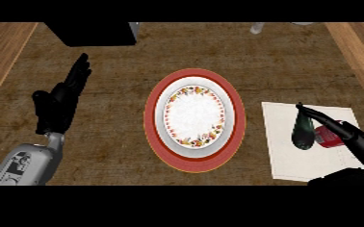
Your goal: Pick the can from the placemat and place it in the plate
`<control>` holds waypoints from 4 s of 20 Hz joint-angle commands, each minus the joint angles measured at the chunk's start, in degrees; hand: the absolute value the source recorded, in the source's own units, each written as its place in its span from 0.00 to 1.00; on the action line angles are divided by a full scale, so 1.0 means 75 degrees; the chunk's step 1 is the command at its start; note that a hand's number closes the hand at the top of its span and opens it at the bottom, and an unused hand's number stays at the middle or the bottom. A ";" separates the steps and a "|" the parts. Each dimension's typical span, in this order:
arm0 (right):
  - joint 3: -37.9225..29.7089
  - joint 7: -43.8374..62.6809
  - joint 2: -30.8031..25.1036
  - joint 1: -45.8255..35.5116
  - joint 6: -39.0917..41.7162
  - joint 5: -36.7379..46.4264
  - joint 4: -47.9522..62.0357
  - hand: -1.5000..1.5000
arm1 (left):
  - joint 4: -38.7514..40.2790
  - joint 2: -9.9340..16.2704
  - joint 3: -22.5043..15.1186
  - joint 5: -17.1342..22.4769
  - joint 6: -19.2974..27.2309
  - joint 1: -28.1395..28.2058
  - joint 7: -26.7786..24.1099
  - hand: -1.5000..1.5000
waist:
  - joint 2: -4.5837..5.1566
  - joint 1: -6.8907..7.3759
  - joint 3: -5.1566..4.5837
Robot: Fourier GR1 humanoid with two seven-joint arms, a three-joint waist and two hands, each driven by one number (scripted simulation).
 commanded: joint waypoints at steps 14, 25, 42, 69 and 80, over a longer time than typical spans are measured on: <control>-0.1578 0.0753 -0.2858 0.0465 0.0932 0.1405 -0.0563 0.00 | 0.0138 -0.0333 0.0162 -0.0275 -0.0237 -0.0144 0.0045 0.50 | -0.0025 0.0152 -0.0025; -0.1121 0.1656 -0.2366 -0.0802 0.2000 0.2528 -0.0023 0.00 | 0.0187 -0.0527 0.0553 -0.0662 -0.0532 0.0025 -0.0137 0.50 | -0.0012 0.0241 -0.0020; -0.0094 0.0574 -0.0835 -0.1724 0.0850 0.5682 0.2736 0.00 | 0.0301 -0.0874 0.1142 -0.0991 -0.1164 -0.0317 0.0214 0.50 | -0.0002 0.0221 -0.0016; -0.1636 0.2151 0.0871 -0.1058 -0.1362 0.6771 0.3601 1.00 | 0.0287 -0.1565 0.1604 -0.1774 -0.1209 -0.0131 0.0252 0.50 | -0.0084 -0.0194 -0.0040; -0.2520 0.3062 0.1970 0.0104 -0.2414 0.5516 -0.1318 1.00 | 0.0034 -0.1444 0.1698 -0.1649 -0.1459 0.0258 0.0048 0.50 | -0.0101 -0.0094 -0.0035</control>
